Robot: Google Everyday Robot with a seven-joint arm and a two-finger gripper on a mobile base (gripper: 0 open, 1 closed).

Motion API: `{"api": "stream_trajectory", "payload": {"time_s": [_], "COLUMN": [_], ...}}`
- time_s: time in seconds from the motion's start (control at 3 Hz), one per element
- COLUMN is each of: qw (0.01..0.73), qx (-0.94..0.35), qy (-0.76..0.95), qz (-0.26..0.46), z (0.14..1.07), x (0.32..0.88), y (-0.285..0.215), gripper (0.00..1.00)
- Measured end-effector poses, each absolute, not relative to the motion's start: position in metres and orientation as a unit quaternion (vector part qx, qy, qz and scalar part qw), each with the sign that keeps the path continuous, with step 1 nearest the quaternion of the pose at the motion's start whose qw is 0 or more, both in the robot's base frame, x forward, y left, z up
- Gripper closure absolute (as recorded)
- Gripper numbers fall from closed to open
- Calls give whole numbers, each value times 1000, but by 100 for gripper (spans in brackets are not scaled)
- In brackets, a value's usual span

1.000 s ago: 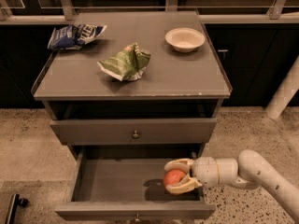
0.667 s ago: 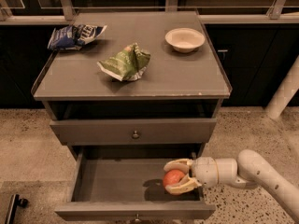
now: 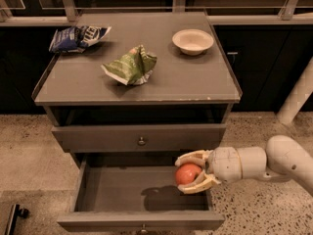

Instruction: Pick apple from middle drawer and place on counter

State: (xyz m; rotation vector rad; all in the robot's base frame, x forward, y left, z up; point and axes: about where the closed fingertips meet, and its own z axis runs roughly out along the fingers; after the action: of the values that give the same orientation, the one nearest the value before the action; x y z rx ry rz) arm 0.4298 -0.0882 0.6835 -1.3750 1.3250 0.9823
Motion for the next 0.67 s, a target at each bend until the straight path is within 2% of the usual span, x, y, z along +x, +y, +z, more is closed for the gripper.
{"api": "stream_trajectory", "payload": {"time_s": [0.67], "qw": [482], "qx": [-643], "qy": [505], "qz": [314], "z": [802], "x": [423], "y": [-75], "gripper": [100]}}
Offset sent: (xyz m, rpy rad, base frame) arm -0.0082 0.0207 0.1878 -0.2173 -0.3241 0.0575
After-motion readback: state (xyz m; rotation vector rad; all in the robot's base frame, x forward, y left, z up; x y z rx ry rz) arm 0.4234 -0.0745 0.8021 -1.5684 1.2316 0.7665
